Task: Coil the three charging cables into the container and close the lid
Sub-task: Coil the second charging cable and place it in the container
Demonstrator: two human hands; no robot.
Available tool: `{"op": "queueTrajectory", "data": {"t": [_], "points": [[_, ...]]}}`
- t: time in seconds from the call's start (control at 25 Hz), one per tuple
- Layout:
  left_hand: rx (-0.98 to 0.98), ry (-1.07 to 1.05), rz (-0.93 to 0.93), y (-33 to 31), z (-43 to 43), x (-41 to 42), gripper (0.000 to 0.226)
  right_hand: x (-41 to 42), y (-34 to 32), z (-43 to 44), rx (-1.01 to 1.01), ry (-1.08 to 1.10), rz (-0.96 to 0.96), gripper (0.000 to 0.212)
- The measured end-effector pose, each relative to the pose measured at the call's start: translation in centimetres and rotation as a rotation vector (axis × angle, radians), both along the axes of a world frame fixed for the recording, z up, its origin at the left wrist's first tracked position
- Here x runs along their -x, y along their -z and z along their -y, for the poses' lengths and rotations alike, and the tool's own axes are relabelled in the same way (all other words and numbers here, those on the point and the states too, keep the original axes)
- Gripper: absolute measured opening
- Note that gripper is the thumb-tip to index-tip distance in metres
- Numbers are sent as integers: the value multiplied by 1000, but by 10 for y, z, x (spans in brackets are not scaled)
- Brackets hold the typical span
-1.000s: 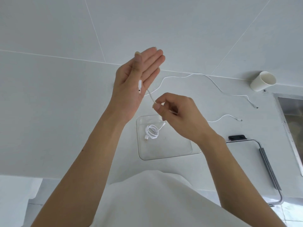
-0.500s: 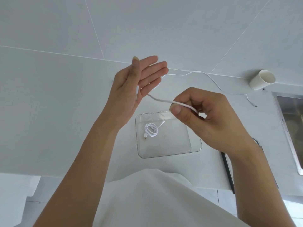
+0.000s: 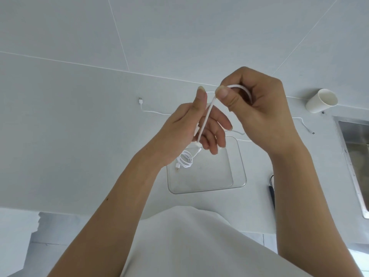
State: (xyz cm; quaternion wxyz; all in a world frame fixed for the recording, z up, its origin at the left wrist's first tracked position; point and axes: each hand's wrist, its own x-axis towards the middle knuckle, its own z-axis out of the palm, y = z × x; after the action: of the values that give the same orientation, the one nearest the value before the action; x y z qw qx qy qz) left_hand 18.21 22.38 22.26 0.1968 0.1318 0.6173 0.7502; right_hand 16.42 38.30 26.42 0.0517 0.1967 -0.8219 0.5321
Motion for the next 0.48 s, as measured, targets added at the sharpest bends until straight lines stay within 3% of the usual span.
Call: {"op": "queueTrajectory", "data": {"t": [0.12, 0.28, 0.48], "points": [[-96, 106, 90, -1, -2, -4, 76, 8, 6, -1, 28, 6, 26, 15], [-279, 221, 107, -3, -2, -13, 59, 12, 22, 0, 78, 33, 75, 21], [-479, 189, 161, -4, -6, -15, 58, 3, 47, 8, -1, 14, 207, 29]]}}
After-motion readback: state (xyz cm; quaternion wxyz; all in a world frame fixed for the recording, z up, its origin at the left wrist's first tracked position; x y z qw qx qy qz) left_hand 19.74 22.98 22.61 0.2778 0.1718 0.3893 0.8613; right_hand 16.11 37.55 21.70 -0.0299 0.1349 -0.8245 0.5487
